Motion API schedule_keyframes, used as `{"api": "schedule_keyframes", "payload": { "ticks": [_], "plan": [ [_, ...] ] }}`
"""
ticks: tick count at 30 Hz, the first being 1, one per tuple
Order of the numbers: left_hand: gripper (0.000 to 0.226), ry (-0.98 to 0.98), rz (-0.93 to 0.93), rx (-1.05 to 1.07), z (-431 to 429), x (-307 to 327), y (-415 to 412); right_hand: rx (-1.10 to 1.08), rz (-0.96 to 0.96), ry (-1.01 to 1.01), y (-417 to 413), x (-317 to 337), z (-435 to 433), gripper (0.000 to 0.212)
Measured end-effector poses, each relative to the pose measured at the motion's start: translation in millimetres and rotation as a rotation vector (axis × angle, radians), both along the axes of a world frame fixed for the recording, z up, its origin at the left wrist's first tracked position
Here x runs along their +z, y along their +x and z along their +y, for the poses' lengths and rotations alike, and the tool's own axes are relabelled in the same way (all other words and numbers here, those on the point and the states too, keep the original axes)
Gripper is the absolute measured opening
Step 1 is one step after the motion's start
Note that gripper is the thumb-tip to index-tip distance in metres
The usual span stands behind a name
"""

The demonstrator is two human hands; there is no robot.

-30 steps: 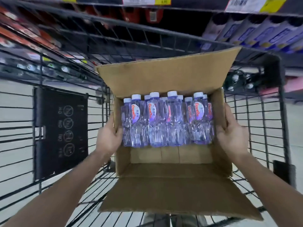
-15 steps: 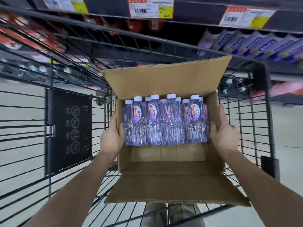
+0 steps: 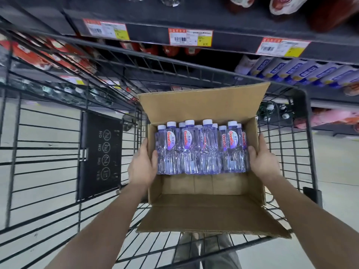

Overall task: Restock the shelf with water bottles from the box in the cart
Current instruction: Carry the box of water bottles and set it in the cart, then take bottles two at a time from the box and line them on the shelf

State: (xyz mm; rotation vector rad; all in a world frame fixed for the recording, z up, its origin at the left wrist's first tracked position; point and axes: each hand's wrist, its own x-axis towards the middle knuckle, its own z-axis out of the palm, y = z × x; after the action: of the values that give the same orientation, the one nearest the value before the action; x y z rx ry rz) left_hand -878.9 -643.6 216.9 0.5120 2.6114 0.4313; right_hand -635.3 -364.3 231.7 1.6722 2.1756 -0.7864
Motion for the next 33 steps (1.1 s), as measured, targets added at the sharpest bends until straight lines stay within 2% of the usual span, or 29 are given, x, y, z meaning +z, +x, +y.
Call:
{"api": "schedule_keyframes", "payload": {
  "ticks": [3,6,8,12,15,17,20,24,29,33],
  "plan": [
    [0.049,0.096,0.155,-0.055,14,12,4,-0.052,0.013,-0.012,-9,12,1,0.069],
    [0.043,0.18,0.17,-0.045,35,27,10,0.044,0.233,0.308,-29,29,-4,0.06],
    [0.046,0.222,0.142,-0.047,51,36,16,0.143,0.343,0.381,-47,37,-10,0.05],
    [0.052,0.174,0.114,-0.139,78,45,30,0.117,0.386,0.027,-83,41,-26,0.049],
    [0.062,0.114,-0.091,-0.096,92,44,40,0.019,0.285,-0.188,-102,37,-37,0.051],
    [0.074,0.053,-0.159,-0.125,99,41,47,-0.03,0.232,-0.303,-111,30,-44,0.056],
    [0.1,-0.045,-0.227,-0.203,113,41,57,-0.01,0.141,-0.302,-121,18,-50,0.08],
    [0.118,-0.056,-0.338,-0.106,126,37,55,-0.085,0.145,-0.31,-121,15,-43,0.071],
    [0.109,-0.034,-0.346,-0.02,125,28,44,-0.108,0.207,-0.332,-110,20,-40,0.074],
    [0.088,-0.16,-0.318,-0.019,138,29,48,-0.194,0.278,-0.314,-97,19,-39,0.047]
  ]
}}
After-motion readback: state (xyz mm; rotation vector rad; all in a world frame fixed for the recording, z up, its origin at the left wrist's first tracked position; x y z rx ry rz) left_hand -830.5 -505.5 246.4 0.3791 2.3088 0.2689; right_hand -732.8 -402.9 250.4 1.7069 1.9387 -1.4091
